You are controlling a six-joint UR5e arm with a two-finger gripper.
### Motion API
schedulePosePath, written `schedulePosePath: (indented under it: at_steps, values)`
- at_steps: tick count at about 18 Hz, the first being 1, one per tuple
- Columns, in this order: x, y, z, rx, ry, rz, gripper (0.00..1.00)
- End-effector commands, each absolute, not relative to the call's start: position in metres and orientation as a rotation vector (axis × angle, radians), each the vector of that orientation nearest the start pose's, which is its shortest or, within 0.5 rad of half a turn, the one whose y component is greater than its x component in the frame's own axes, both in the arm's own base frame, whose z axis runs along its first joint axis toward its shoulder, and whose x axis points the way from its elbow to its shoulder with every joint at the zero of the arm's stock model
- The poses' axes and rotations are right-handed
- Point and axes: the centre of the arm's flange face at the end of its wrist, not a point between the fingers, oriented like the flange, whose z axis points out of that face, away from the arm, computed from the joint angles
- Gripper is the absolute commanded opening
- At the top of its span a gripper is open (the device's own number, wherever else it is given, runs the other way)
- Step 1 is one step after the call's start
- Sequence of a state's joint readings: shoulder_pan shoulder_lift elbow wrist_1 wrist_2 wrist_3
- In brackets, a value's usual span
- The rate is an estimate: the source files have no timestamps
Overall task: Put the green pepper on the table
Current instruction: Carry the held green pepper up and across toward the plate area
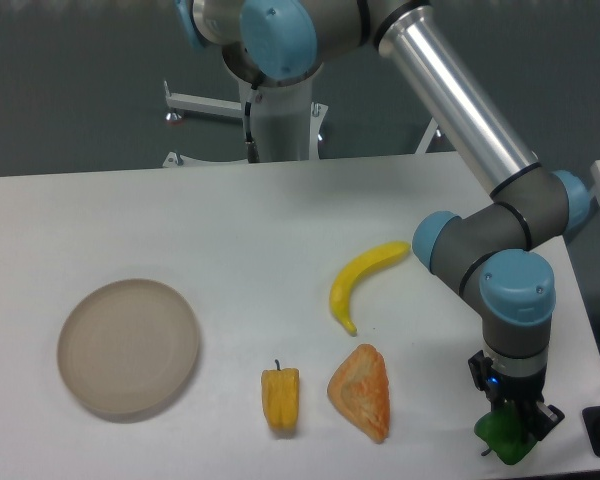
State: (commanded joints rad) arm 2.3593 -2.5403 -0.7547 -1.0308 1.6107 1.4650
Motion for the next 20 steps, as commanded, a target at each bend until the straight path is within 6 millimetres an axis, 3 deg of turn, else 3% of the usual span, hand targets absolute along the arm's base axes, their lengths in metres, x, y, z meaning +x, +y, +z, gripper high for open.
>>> schedulePosePath:
  at_steps: [4,11,18,20]
  values:
    - [-0.519,0.699,0.295,-2.805,0.957,0.542,0.24]
    - [-0.481,0.678,0.310,-2.820,0.953,0.432,0.24]
    - [-0.408,0.629,0.335,-2.856,0.803,0.282,0.24]
    - [-0.373,0.622,0.337,-2.875,0.754,0.243,0.24]
